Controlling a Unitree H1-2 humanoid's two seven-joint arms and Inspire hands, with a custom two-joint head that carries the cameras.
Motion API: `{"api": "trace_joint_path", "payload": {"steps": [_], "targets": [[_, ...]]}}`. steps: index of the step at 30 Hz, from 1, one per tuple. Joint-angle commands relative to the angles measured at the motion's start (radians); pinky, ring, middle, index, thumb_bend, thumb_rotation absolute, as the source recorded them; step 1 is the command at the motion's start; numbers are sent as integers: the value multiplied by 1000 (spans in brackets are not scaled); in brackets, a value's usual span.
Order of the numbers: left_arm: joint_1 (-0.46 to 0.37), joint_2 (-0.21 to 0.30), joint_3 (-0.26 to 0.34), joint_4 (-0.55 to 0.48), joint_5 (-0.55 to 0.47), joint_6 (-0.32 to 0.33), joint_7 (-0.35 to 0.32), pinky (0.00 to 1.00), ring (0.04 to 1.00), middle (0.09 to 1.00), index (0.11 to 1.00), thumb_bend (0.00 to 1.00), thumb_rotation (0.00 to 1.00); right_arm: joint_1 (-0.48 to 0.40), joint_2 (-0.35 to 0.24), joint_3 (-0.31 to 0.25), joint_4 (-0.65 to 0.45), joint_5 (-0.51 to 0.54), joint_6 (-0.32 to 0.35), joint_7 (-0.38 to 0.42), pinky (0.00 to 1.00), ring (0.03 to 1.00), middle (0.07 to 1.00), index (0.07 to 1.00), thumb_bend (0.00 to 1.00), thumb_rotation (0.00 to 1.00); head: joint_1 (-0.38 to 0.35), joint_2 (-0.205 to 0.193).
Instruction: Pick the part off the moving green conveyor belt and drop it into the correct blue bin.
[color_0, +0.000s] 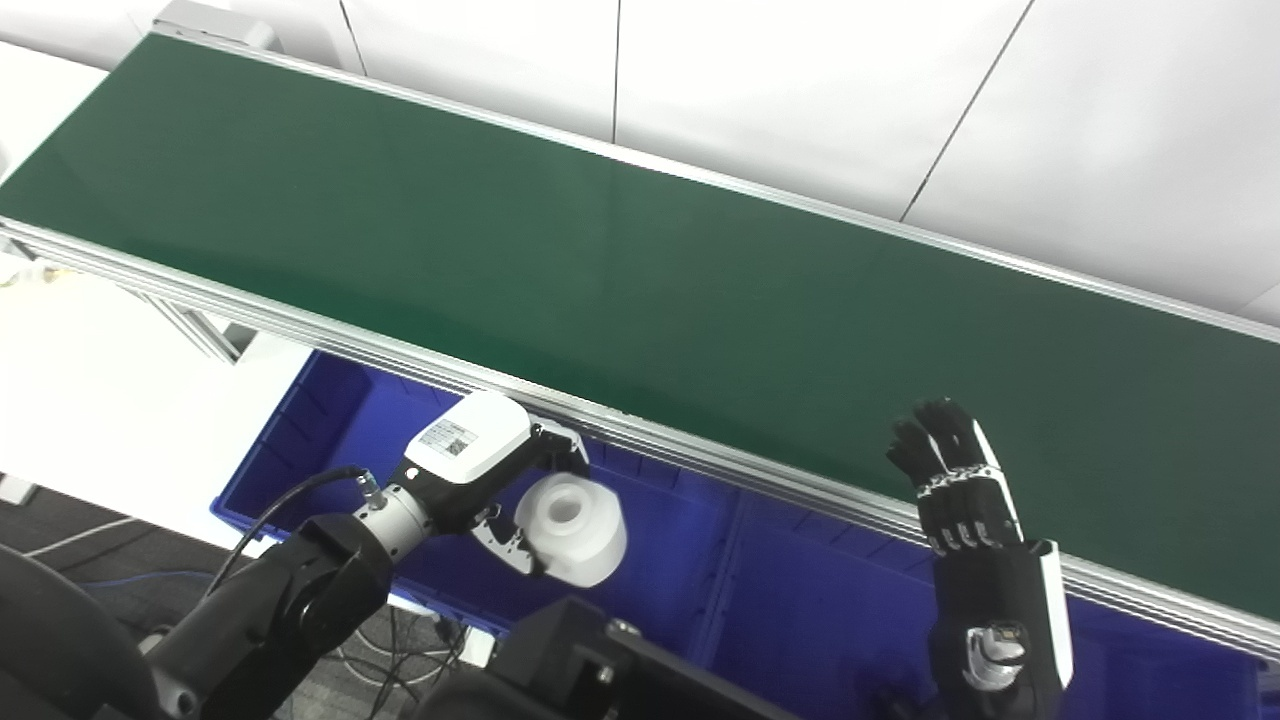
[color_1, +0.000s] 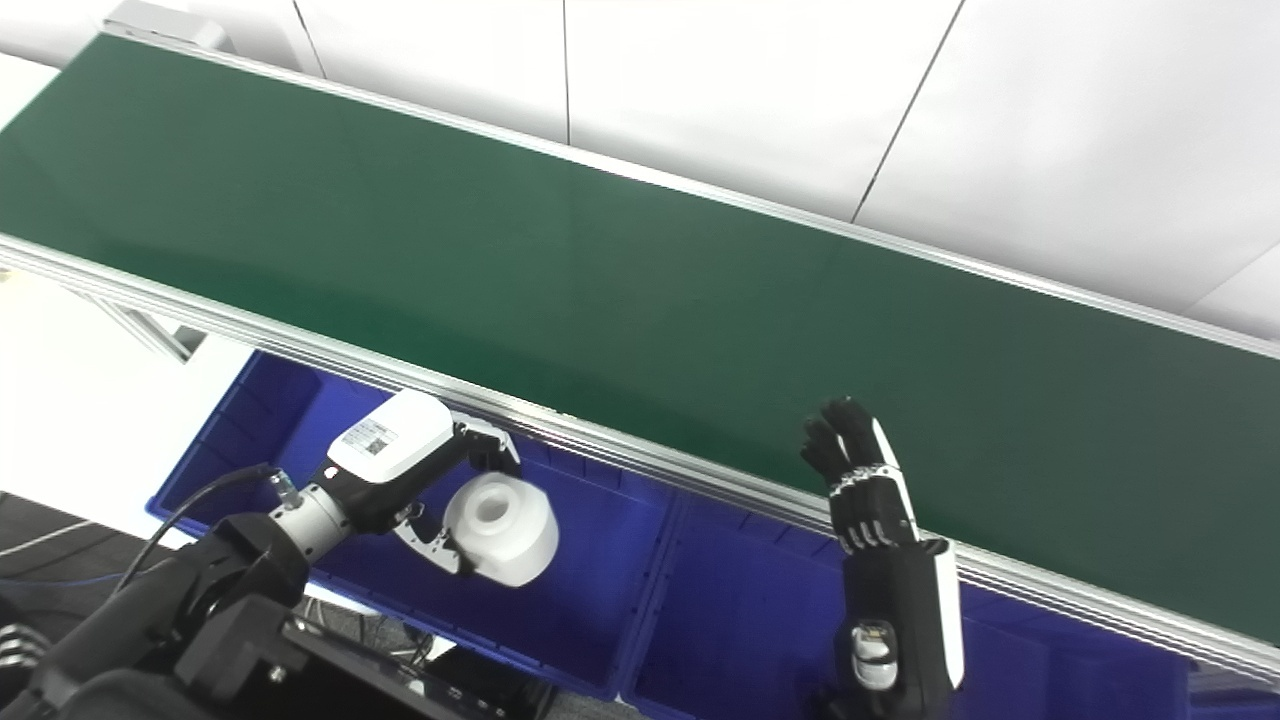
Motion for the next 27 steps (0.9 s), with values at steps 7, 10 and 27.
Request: {"api": "trace_joint_path", "payload": {"steps": [7, 10, 27], "targets": [[52, 33, 66, -168, -71, -2, -37, 468, 548, 607, 599, 854, 449, -10, 7, 1, -10, -8, -14, 14, 863, 897, 918, 932, 887, 936, 3, -5], [54, 37, 69, -178, -74, -4, -54, 469, 549, 608, 599, 856, 452, -10, 10, 2, -9, -8, -14, 14, 863, 896, 919, 933, 883, 932, 3, -3], [74, 0, 32, -330, -397, -41, -130, 525, 593, 642, 635, 1000, 806, 3, 35, 10, 16, -21, -30, 7, 861, 889, 911, 921, 886, 923, -141, -23]]}}
